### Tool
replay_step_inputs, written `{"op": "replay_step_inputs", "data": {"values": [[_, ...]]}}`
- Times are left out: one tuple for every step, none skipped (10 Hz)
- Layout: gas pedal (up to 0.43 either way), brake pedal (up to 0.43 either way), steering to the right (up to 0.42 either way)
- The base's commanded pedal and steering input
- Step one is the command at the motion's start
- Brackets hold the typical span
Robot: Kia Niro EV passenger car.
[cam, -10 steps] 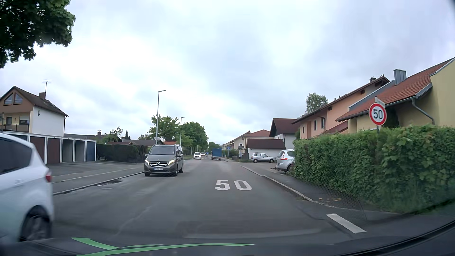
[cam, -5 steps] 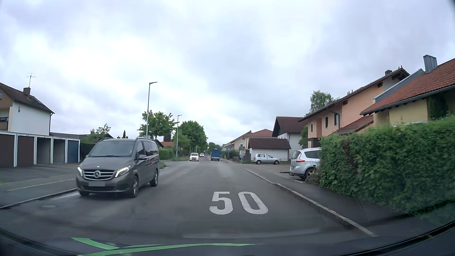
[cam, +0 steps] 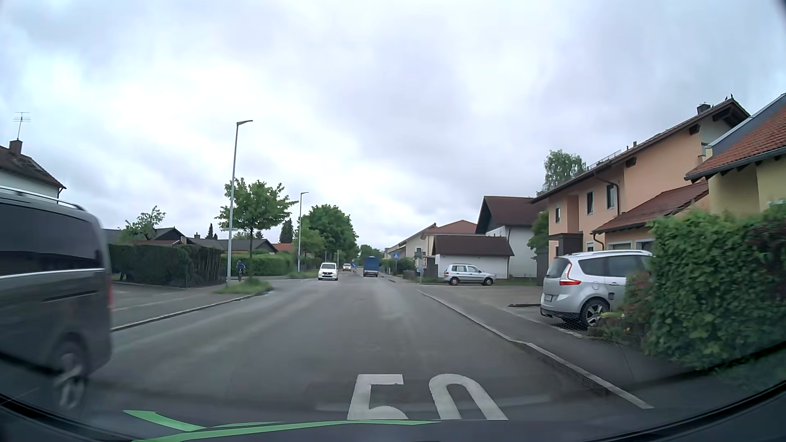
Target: Follow the waypoints while adhering to traffic rules and regulations
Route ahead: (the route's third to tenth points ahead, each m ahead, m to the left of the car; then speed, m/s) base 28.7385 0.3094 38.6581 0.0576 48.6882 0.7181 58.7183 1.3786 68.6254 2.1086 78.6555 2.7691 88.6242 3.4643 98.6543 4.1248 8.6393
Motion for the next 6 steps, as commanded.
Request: {"op": "replay_step_inputs", "data": {"values": [[0.110,0.000,-0.001],[0.110,0.000,-0.001],[0.110,0.000,-0.001],[0.110,0.000,-0.001],[0.110,0.000,-0.001],[0.110,0.000,-0.001]]}}
